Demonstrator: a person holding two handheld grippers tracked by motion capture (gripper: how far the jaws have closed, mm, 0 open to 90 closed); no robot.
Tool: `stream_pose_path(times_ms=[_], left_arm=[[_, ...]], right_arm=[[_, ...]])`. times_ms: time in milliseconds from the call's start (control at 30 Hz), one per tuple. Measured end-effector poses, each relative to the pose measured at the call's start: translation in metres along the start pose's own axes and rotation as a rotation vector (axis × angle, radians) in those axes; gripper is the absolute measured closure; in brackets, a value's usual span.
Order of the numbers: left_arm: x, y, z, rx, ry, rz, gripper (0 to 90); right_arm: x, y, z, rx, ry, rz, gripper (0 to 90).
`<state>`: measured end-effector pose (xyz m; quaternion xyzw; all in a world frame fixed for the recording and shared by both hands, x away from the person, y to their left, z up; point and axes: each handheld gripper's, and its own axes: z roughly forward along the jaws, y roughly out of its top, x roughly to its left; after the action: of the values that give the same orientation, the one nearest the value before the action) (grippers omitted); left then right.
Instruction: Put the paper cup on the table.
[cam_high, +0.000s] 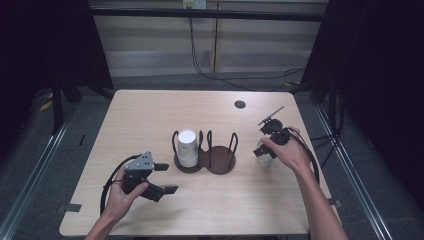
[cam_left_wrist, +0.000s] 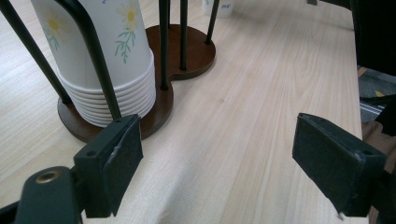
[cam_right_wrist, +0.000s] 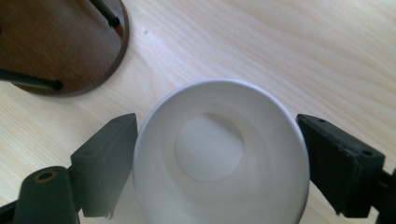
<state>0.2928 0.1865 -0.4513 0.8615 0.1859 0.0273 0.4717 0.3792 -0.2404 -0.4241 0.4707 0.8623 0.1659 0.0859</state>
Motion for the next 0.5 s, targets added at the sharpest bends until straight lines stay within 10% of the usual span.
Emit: stream_pose_path(times_ms=[500], left_arm=[[0.003,-0.001,-0.002,-0.010,0.014,-0.010,16.2]], right_arm=[[0.006,-0.013,-0.023,-0.221,-0.053,0.047,13.9]])
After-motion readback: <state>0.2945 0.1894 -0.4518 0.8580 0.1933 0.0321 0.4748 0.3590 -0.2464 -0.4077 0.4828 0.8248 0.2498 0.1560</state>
